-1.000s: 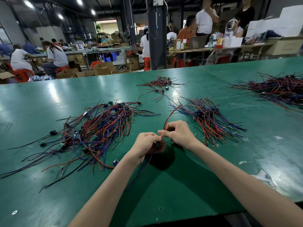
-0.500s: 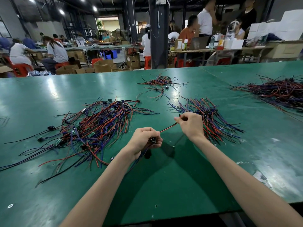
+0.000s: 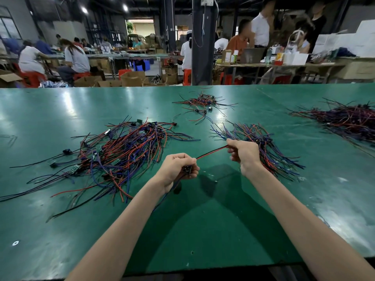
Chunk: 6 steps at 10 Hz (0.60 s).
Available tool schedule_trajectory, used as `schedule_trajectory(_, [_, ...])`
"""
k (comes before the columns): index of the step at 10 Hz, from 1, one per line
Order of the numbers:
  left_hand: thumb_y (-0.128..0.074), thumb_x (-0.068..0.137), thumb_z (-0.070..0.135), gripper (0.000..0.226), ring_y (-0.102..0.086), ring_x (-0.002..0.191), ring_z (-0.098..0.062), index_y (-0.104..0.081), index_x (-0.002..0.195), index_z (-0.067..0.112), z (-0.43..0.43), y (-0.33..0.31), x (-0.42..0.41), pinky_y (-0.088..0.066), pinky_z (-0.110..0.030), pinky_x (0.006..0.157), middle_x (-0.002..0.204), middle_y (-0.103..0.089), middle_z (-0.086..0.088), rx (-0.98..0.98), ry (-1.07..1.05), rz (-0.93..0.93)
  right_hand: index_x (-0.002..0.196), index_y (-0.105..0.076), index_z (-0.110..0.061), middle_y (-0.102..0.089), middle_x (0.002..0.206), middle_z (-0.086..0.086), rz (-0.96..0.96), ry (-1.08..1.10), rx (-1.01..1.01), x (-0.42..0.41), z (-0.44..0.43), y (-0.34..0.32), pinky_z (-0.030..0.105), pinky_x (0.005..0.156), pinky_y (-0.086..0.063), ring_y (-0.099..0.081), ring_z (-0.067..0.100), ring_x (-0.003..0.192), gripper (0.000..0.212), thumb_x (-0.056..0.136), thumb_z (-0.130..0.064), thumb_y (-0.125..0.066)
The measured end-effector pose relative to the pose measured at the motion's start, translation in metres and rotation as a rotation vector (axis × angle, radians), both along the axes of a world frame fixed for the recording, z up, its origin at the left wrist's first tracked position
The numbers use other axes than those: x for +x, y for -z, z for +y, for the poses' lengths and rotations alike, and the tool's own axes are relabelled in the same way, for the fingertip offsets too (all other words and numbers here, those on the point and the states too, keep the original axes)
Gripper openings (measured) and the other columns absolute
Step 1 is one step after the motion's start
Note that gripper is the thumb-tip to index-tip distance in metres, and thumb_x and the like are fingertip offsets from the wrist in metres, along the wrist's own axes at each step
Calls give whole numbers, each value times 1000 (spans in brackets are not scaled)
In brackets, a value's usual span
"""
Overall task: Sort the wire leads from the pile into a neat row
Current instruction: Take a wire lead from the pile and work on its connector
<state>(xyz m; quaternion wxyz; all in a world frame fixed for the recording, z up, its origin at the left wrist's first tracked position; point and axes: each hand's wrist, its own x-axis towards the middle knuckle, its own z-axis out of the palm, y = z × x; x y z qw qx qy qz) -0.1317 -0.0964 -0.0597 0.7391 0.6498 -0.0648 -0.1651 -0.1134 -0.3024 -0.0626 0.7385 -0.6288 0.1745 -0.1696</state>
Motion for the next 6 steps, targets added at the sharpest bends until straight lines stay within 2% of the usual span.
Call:
schedule_trajectory(1, [-56, 90, -1, 22, -60, 48, -15, -55, 68, 2, 1, 0, -1, -53, -23, 49, 57, -64, -10, 3, -3, 2, 66, -58, -4, -52, 46, 4, 67, -99, 308, -3, 0, -6, 18, 35, -35, -39, 9, 34, 20, 84, -6, -66])
schedule_trajectory(3, [-56, 90, -2, 21, -60, 48, -17, -55, 69, 0, 3, -1, 0, -53, -24, 49, 57, -64, -11, 11, -18, 22, 64, -43, -10, -45, 46, 2, 112, -287, 633, -7, 2, -11, 17, 33, -31, -36, 9, 36, 31, 93, -12, -54])
schedule_trajectory(5, [-56, 90, -2, 22, -60, 48, -16, -55, 68, 0, 1, -2, -2, -54, -24, 49, 58, -64, -11, 23, 0, 29, 64, -45, -7, -44, 46, 3, 165, -361, 888, -8, 2, -10, 16, 31, -34, -37, 9, 34, 32, 95, -14, -49])
schedule_trajectory(6, [-56, 90, -2, 22, -60, 48, -16, -56, 68, 0, 1, -2, -2, -54, -23, 50, 58, -64, -11, 18, -11, 38, 66, -48, -5, -46, 49, 3, 178, -322, 774, -9, 3, -11, 16, 33, -36, -38, 9, 37, 31, 95, -15, -53])
